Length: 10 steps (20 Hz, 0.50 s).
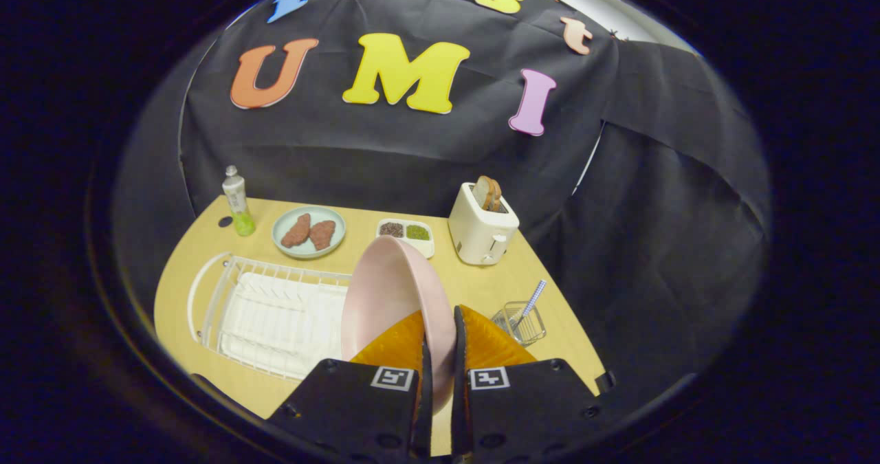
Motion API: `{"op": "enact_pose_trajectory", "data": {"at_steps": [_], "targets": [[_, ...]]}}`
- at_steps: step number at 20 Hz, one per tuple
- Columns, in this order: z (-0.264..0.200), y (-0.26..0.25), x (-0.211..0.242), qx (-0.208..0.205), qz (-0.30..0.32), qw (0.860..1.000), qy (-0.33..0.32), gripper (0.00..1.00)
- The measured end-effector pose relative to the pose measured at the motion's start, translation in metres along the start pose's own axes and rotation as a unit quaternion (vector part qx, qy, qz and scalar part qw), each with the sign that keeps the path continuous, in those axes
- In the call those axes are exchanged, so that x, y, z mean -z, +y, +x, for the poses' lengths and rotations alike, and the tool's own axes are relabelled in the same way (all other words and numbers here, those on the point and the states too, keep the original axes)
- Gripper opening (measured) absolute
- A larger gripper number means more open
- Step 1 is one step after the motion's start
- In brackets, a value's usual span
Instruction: Take the plate from the dish rack, then take the spoon from the basket and place it into the plate.
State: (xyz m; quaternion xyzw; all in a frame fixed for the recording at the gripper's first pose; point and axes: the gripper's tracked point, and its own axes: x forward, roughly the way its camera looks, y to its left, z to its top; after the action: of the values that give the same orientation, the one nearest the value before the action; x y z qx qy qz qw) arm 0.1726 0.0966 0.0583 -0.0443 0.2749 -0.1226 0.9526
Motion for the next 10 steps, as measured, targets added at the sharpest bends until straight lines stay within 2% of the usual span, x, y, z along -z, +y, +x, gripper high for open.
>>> {"op": "enact_pose_trajectory", "data": {"at_steps": [3, 5, 10], "targets": [[-0.031, -0.012, 0.031, -0.079, 0.048, 0.996, 0.002, 0.16], [-0.047, -0.020, 0.056, -0.118, 0.066, 0.991, 0.005, 0.16], [-0.061, -0.035, 0.123, -0.144, 0.075, 0.987, -0.008, 0.16]]}}
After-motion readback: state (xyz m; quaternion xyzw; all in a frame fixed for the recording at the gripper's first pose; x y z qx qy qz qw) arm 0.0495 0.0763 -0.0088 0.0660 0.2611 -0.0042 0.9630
